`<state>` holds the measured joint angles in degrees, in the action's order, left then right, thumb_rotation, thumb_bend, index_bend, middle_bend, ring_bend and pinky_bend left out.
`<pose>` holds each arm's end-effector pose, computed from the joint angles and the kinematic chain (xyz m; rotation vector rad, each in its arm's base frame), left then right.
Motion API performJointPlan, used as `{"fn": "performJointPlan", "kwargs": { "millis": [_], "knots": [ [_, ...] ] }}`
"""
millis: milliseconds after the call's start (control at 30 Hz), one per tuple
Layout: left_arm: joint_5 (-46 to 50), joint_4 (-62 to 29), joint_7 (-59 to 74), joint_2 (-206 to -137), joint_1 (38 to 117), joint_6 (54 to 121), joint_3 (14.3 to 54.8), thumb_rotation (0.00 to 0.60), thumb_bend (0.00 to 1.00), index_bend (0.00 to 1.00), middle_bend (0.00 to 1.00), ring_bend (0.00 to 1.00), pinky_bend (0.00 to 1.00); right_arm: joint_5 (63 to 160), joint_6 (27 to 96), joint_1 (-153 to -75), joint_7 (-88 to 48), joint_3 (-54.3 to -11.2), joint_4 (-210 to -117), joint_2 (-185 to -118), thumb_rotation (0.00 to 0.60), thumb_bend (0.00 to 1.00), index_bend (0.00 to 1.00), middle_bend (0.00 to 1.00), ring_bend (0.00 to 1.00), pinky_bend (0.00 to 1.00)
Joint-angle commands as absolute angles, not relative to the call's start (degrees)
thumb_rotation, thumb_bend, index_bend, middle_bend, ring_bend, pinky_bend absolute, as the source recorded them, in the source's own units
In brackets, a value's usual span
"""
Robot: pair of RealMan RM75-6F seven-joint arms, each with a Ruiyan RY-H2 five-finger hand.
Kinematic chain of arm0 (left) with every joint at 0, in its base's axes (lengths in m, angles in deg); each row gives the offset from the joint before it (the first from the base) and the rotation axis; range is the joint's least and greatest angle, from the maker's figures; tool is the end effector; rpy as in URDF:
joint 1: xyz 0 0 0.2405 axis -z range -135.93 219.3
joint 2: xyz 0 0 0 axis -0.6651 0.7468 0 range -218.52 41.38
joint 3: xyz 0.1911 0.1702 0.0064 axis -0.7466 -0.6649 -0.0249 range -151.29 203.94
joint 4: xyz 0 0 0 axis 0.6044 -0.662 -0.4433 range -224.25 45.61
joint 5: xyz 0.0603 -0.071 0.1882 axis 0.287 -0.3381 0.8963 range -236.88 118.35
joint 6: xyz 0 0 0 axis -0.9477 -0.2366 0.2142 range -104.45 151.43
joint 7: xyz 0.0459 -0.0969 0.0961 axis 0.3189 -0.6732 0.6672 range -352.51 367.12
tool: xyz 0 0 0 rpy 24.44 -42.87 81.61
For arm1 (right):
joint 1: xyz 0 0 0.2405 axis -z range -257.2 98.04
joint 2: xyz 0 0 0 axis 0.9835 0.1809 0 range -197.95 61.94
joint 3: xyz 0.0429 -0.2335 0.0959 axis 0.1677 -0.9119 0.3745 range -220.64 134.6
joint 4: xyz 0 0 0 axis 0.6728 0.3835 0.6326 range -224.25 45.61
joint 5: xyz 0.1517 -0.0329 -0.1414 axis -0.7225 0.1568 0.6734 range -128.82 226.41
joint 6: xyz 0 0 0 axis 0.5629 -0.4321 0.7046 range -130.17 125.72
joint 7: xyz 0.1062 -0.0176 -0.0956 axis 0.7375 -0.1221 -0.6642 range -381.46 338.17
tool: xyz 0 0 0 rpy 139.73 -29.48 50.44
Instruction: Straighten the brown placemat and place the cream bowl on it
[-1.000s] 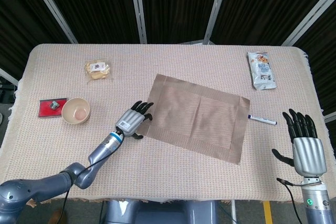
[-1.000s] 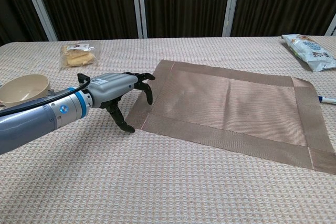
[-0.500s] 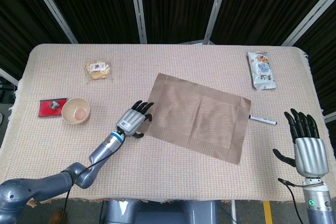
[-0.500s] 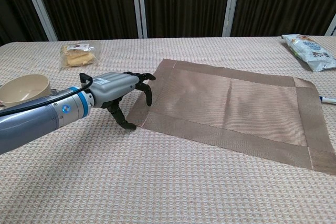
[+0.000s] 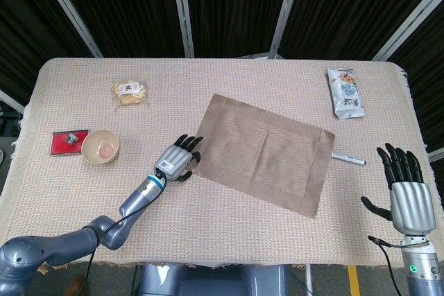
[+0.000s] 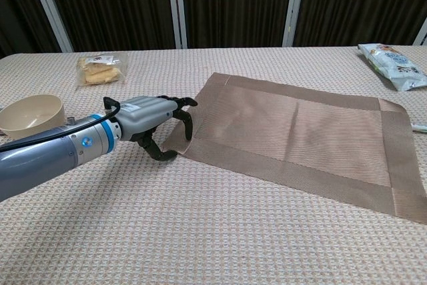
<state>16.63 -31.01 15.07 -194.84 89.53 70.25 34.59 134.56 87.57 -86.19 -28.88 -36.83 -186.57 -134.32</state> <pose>-0.1386 0.3565 -0.1054 -2.0683 -0.8800 -0.8953 -0.2765 -0.1986 0.1598 1.3201 -0.7884 1.0109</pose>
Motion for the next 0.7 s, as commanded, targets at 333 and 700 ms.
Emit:
{"fn": "performJointPlan", "kwargs": {
  "millis": [333,700],
  "knots": [
    [16.0,-32.0,14.7,-195.9,89.5,70.0,34.4,0.6,0.35,0.41,0.0,0.0,0.0,134.9,87.5,-85.9,-28.2,-36.6,-186.8,-134.0,0.6,0.0,0.0,0.0,0.0,0.0],
    [15.8,-32.8,13.9,-196.5,89.7,70.0,34.6,0.6,0.41,0.49,0.0,0.0,0.0,135.1,87.4,-85.8,-27.7,-36.3,-186.7,-134.0,0.6,0.0,0.0,0.0,0.0,0.0]
  ]
}}
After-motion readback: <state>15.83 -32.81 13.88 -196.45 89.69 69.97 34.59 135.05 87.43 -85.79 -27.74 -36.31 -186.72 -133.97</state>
